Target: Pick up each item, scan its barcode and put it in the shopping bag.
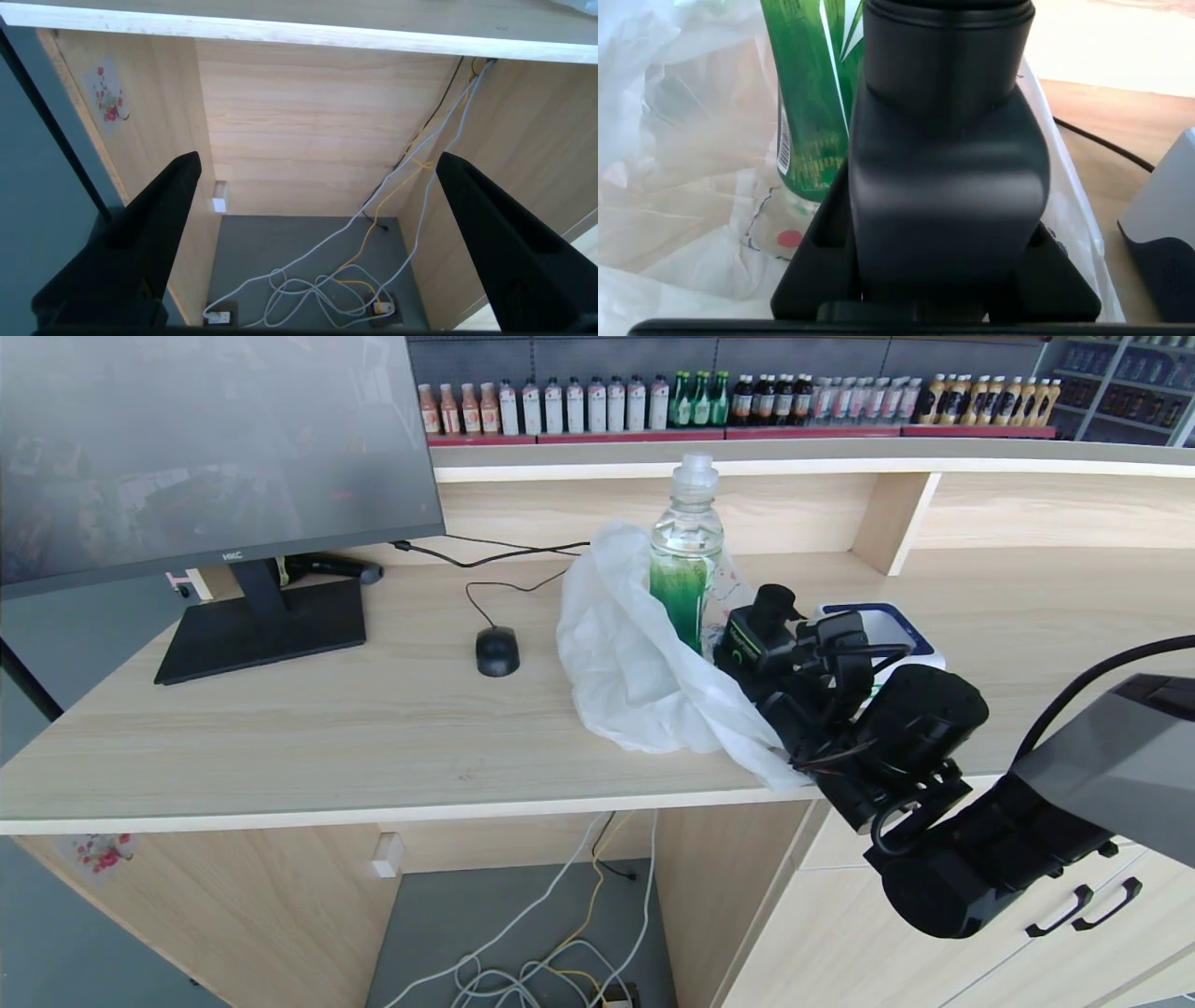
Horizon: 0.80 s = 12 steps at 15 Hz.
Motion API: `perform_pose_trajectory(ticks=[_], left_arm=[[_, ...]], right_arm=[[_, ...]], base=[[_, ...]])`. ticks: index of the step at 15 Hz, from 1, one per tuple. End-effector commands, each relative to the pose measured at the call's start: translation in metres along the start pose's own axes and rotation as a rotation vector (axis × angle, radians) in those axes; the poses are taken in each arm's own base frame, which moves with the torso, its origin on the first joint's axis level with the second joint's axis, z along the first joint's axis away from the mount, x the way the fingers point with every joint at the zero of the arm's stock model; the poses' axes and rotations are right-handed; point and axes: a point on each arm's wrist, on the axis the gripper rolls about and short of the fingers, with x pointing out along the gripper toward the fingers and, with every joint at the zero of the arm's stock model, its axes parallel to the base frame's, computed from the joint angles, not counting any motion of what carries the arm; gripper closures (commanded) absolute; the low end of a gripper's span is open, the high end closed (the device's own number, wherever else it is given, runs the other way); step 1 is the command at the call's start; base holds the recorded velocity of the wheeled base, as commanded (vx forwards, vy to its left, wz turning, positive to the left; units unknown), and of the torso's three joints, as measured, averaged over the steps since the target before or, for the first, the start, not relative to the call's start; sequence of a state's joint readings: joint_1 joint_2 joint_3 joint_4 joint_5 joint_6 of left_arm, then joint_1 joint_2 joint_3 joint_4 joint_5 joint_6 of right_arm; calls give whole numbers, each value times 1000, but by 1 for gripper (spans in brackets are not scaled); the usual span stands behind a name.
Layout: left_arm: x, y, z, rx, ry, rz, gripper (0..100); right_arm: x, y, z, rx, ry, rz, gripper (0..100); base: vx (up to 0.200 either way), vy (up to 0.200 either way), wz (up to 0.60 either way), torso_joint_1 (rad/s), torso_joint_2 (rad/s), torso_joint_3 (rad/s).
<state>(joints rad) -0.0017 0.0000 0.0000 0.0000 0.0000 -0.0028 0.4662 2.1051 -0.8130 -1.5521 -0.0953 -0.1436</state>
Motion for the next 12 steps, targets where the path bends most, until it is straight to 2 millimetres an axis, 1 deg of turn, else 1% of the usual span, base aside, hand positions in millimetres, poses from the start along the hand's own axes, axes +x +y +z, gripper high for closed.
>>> perform_pose_trajectory(ticks=[1, 10, 11, 12], left_arm=[[0, 0, 0, 0, 0, 2, 0], [0, 0, 0, 0, 0, 0, 0], [0, 0, 0, 0, 0, 0, 0], [0, 0, 0, 0, 0, 0, 0]], right_arm=[[0, 1, -5, -2, 14, 5, 100], [1, 0, -3, 19, 4, 12, 100], [0, 1, -2, 22, 4, 13, 0], [0, 1, 1, 23, -4, 14, 0]], base=[[0, 0, 0, 0, 0, 0], [0, 0, 0, 0, 0, 0], [0, 0, 0, 0, 0, 0], [0, 0, 0, 0, 0, 0]])
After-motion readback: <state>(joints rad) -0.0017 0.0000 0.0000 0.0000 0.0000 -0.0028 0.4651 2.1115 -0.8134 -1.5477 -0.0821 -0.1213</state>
